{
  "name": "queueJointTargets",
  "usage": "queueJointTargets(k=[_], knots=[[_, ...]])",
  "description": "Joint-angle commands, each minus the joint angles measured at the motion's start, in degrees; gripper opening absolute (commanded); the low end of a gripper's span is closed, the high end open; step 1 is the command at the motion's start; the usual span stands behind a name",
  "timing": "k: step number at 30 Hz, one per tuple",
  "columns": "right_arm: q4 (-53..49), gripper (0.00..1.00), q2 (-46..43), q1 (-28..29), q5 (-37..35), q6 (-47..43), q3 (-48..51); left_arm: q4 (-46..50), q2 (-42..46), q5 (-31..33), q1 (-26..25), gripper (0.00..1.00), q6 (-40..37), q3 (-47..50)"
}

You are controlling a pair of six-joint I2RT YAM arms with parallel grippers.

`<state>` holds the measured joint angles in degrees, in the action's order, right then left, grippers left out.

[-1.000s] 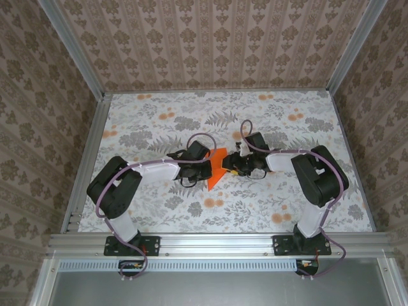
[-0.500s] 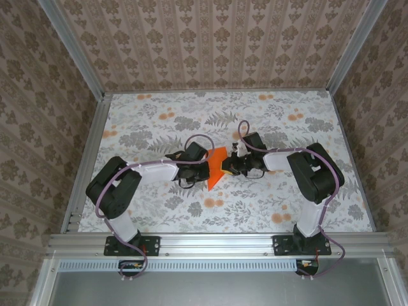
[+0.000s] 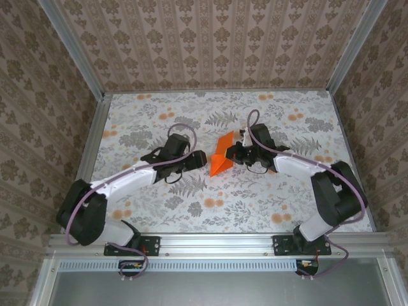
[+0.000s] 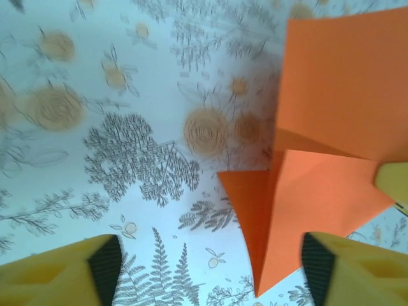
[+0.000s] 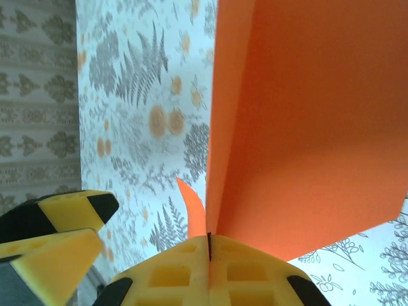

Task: Fold a paper plane with a square sheet of paper (pick it up from the middle)
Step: Fourth fold the wing at the center of the table.

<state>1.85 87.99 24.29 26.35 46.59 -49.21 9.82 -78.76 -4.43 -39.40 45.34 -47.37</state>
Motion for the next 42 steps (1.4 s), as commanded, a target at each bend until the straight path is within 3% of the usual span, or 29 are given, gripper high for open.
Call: queueJointTargets(k=[1, 4, 12, 16, 19, 22, 28, 37, 42], knots=[[-7.0, 0.0, -3.9, 2.4, -11.0, 4.3, -2.1, 0.1, 3.0, 1.3, 1.5, 0.88, -4.6, 0.9], [-12.9, 0.0, -5.6, 5.6, -19.0, 7.7, -4.7, 0.1, 3.8, 0.9, 2.8, 1.0, -6.8, 0.6], [-16.2, 0.01, -3.2, 11.1, -27.8, 18.0, -8.8, -2.9, 5.6, -1.3, 3.7, 1.0, -11.9, 2.0], [-16.3, 0.0, 0.0, 12.1, -29.5, 22.0, -9.4, -7.5, 8.0, 0.7, 1.3, 1.0, -18.1, 5.5], [-13.8, 0.0, 1.8, 12.4, -29.1, 24.9, -8.1, -7.3, 9.0, 3.7, -0.7, 1.0, -22.8, 6.8], [-12.2, 0.0, 3.3, 12.5, -28.6, 25.2, -7.8, -12.9, 10.2, 7.5, -4.6, 1.0, -29.9, 10.6], [-10.7, 0.0, 4.3, 12.4, -27.4, 26.7, -7.0, -10.9, 7.7, 10.0, -5.7, 1.0, -32.4, 8.4], [-8.5, 0.0, 4.6, 11.1, -23.5, 30.7, -4.9, -21.2, 0.8, 5.8, -7.1, 0.99, -43.6, 10.4], [-7.2, 0.0, 5.0, 10.4, -21.2, 32.2, -3.9, -26.5, -5.5, 0.6, -7.4, 0.87, -51.4, 9.8]])
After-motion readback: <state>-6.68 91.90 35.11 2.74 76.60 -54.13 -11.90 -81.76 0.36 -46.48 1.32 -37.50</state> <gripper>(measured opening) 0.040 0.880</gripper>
